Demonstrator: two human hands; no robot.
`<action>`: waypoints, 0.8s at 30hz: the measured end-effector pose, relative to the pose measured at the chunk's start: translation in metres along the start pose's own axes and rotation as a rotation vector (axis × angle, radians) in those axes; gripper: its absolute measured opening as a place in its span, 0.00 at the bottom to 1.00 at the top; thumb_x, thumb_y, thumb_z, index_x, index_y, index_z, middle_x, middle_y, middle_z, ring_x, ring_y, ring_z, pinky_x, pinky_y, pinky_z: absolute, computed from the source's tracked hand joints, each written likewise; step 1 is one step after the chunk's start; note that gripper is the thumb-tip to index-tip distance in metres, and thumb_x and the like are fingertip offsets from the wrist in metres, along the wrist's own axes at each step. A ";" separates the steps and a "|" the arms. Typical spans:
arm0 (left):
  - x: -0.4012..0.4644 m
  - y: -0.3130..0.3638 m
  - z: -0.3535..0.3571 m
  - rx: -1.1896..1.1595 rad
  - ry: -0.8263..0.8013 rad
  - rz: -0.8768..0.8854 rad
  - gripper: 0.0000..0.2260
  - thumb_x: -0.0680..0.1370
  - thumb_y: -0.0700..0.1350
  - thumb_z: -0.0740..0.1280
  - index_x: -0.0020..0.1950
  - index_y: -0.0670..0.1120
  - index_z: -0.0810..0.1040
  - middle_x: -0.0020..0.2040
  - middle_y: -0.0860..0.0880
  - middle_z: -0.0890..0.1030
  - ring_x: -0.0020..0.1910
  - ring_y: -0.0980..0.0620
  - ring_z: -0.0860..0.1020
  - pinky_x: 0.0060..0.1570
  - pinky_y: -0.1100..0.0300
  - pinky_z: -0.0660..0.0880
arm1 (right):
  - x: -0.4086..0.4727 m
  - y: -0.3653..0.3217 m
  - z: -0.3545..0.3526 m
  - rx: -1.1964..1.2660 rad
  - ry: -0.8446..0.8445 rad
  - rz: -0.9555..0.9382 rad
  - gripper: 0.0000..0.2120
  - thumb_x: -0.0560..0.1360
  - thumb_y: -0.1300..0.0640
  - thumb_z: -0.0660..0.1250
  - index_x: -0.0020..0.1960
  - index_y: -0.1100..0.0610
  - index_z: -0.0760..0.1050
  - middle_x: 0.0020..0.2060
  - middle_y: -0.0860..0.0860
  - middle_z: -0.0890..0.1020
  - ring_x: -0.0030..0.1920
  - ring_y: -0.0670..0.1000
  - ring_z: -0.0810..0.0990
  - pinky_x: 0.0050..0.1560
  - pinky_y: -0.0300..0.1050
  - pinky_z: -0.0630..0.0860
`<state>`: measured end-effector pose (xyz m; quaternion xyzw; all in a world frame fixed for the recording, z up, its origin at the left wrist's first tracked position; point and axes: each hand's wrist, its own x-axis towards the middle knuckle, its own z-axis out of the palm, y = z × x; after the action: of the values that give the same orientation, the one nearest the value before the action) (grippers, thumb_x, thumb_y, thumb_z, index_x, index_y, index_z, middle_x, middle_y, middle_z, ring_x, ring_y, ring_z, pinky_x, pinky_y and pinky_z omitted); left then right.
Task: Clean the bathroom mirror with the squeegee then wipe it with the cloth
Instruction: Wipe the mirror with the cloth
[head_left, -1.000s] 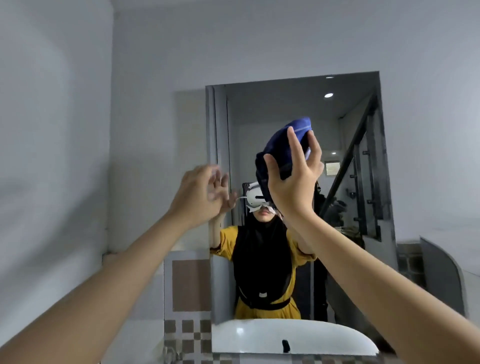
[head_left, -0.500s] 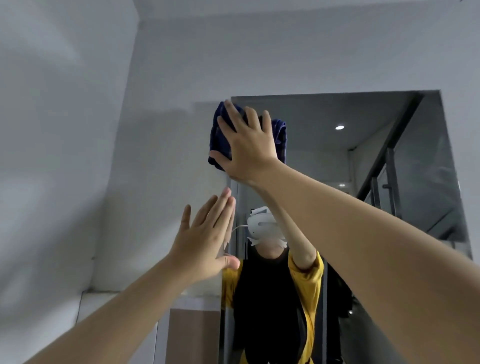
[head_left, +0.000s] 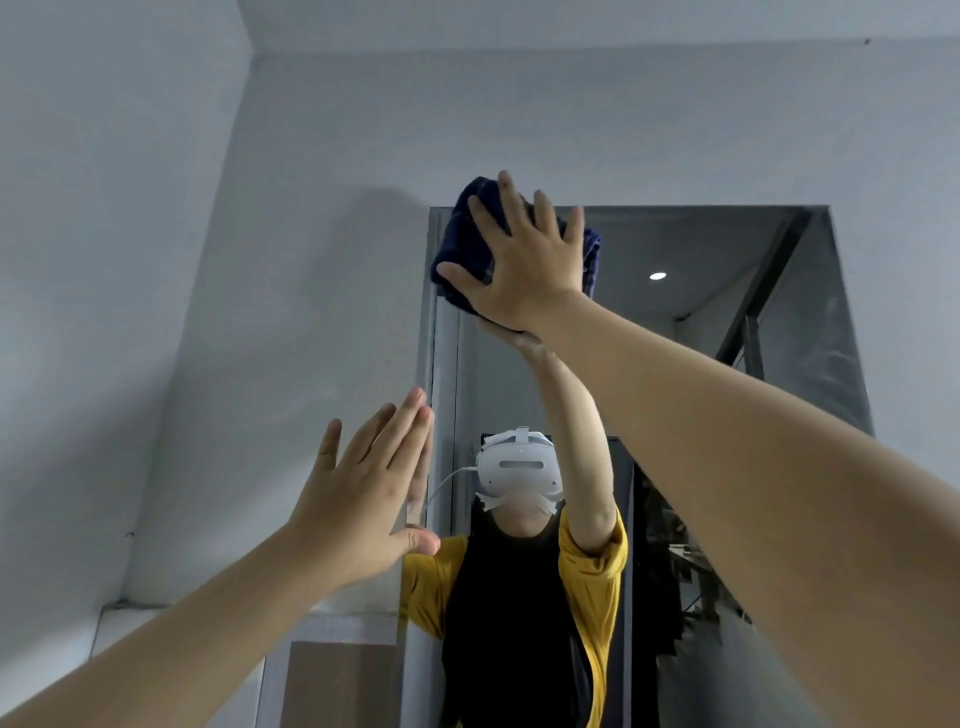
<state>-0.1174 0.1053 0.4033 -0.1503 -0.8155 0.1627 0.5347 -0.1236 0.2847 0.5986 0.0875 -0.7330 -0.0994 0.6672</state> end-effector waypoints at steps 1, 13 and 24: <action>0.001 0.000 0.000 0.004 0.002 0.000 0.53 0.61 0.75 0.49 0.75 0.41 0.53 0.76 0.43 0.52 0.71 0.41 0.62 0.60 0.38 0.57 | 0.000 0.011 -0.002 -0.004 -0.005 0.030 0.41 0.70 0.25 0.43 0.76 0.46 0.49 0.78 0.51 0.48 0.75 0.61 0.52 0.70 0.68 0.48; 0.000 0.001 0.001 -0.008 -0.075 -0.029 0.66 0.50 0.74 0.68 0.75 0.43 0.40 0.76 0.46 0.39 0.72 0.41 0.56 0.62 0.37 0.53 | -0.064 0.180 -0.017 -0.016 0.027 0.393 0.31 0.73 0.28 0.46 0.74 0.36 0.49 0.78 0.49 0.50 0.74 0.61 0.55 0.68 0.72 0.49; -0.001 0.004 -0.002 -0.182 -0.086 -0.020 0.63 0.58 0.71 0.68 0.66 0.50 0.20 0.69 0.53 0.22 0.74 0.46 0.37 0.66 0.40 0.37 | -0.087 0.141 -0.013 0.137 0.064 0.927 0.33 0.75 0.32 0.46 0.76 0.44 0.50 0.78 0.55 0.46 0.74 0.64 0.53 0.66 0.77 0.47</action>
<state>-0.1145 0.1087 0.4015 -0.1827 -0.8506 0.0890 0.4849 -0.1014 0.4435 0.5532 -0.2024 -0.6788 0.2603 0.6562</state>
